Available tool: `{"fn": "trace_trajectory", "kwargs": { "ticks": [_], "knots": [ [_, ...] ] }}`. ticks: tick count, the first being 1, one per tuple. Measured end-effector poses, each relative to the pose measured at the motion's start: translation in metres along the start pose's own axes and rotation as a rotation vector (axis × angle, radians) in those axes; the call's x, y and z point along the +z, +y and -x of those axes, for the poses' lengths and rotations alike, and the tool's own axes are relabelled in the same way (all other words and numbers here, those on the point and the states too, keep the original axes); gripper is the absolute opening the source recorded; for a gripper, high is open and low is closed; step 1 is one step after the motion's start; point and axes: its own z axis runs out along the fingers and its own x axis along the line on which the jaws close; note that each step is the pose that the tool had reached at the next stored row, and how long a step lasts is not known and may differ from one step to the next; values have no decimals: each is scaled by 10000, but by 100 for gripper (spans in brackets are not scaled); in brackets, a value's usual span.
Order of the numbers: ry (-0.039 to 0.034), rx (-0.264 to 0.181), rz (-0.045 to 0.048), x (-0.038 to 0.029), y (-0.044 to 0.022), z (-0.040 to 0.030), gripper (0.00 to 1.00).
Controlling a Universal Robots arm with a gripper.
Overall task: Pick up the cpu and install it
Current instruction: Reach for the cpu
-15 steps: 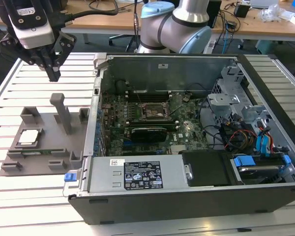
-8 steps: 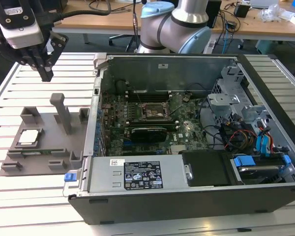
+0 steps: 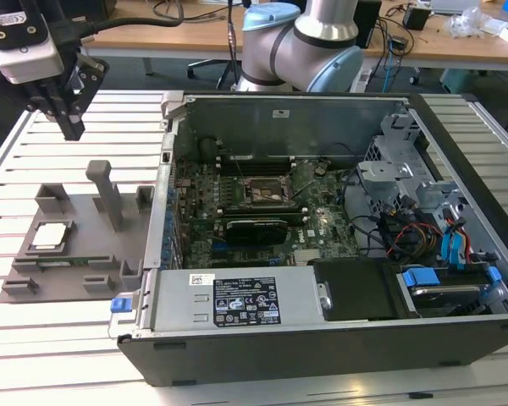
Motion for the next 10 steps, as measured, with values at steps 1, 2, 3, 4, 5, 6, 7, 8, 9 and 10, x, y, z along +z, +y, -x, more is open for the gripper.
{"fn": "trace_trajectory", "kwargs": {
  "ticks": [1, 2, 3, 4, 5, 6, 7, 8, 9, 10],
  "knots": [
    [0, 0, -1, -1, -2, -21, 11],
    [0, 1, 0, -1, -3, -36, 11],
    [0, 1, 0, -1, -3, -45, 11],
    [0, 1, -1, -2, -5, -62, 11],
    [1, 1, -1, -3, -6, -86, 11],
    [1, 0, -1, -3, -8, -109, 11],
    [0, 0, 0, -3, -10, -127, 11],
    [0, 1, -1, -4, -10, -138, 11],
    [2, 0, -1, -5, -11, -150, 11],
    [0, 0, 0, -4, -13, -167, 11]
  ]
}}
